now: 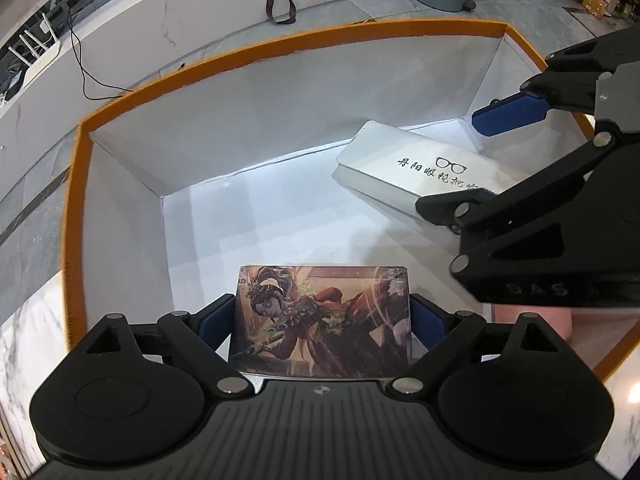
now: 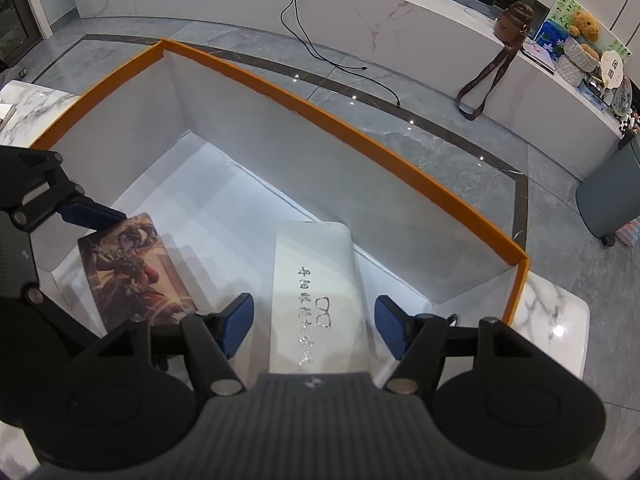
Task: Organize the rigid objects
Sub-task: 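Open both tools to release the items and withdraw from the box, then reach the left tool to the blue shampoo bottle while the right tool reaches the plaid pouch, then grasp the blue shampoo bottle with the left tool while the right tool grasps the plaid pouch, then lift the shampoo bottle and plaid pouch and carry them over the orange box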
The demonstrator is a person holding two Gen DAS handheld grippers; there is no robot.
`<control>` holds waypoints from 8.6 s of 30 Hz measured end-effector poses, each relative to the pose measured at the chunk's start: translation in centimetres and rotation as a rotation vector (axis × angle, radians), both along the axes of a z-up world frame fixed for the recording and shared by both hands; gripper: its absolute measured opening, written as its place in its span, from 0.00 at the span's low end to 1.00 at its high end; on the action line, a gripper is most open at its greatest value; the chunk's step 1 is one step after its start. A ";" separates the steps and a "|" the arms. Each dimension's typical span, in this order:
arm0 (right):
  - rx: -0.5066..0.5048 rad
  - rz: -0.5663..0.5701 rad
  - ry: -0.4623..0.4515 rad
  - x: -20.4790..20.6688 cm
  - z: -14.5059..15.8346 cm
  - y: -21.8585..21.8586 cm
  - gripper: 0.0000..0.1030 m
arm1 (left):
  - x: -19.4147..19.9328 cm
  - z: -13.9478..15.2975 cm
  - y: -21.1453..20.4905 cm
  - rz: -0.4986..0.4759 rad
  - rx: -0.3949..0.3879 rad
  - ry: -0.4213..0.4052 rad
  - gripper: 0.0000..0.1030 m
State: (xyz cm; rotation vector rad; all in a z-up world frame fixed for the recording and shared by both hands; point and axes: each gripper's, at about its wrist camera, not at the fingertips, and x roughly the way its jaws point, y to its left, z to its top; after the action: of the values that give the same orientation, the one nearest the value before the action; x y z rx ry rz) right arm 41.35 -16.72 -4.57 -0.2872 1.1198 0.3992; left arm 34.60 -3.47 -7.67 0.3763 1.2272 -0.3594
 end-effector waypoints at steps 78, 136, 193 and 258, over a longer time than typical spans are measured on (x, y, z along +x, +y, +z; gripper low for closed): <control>0.113 -0.052 0.033 -26.9 -3.0 -4.2 0.65 | -23.7 1.5 13.8 0.267 -0.189 -0.246 1.00; 0.155 -0.129 -0.024 -25.5 -5.6 -6.1 0.46 | -23.7 -3.4 12.2 0.176 -0.151 -0.209 0.55; 0.176 0.008 -0.199 -24.3 -7.1 -3.5 0.62 | -23.8 -4.5 9.9 0.180 -0.178 -0.313 0.41; 0.173 -0.038 -0.568 -18.9 21.7 -5.2 0.61 | -17.3 19.8 2.8 0.051 -0.202 -0.629 0.37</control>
State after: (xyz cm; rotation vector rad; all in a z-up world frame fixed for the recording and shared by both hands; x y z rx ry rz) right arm 22.44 -21.94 17.08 -0.2076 0.5296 0.3483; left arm 17.33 -0.71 12.11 0.2536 0.5780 -0.2870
